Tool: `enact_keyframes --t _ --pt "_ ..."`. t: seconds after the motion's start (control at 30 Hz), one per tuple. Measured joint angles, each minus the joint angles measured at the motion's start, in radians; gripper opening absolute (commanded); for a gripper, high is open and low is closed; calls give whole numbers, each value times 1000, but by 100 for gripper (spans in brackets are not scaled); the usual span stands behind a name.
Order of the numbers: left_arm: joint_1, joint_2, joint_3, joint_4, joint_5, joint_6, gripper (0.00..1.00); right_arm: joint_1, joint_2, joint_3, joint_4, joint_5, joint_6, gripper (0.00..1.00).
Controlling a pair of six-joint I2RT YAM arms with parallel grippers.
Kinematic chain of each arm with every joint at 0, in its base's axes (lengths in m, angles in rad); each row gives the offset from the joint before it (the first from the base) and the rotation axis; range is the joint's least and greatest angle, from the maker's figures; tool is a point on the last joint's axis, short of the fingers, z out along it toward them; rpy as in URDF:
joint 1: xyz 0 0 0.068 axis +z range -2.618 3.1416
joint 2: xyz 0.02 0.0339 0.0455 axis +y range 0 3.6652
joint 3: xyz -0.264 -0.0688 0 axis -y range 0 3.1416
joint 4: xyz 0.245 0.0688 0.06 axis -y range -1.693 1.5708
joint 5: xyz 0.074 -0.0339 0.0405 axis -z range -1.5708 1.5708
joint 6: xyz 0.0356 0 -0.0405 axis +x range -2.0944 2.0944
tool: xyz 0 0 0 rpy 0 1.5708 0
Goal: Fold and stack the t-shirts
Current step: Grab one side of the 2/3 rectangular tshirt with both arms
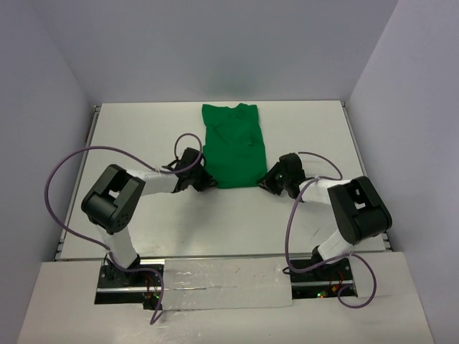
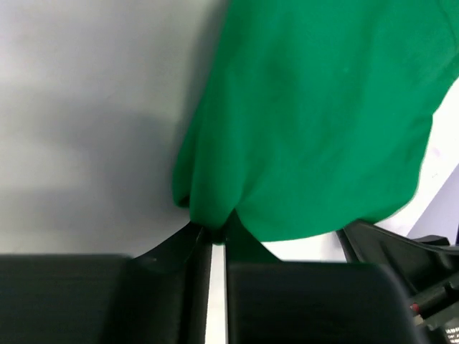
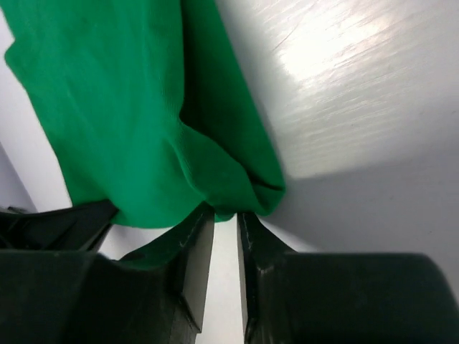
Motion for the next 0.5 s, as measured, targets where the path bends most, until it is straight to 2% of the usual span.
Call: enact_keyframes --t 0.07,0.3,0.5 --pt "0 18 41 -27 -19 21 10 -1 13 21 -22 15 -6 9" --pt "8 9 71 -94 -50 97 10 -2 5 58 -54 30 -61 9" --pt "1 -86 -30 -105 -32 122 10 23 -165 -39 -83 8 -112 9"
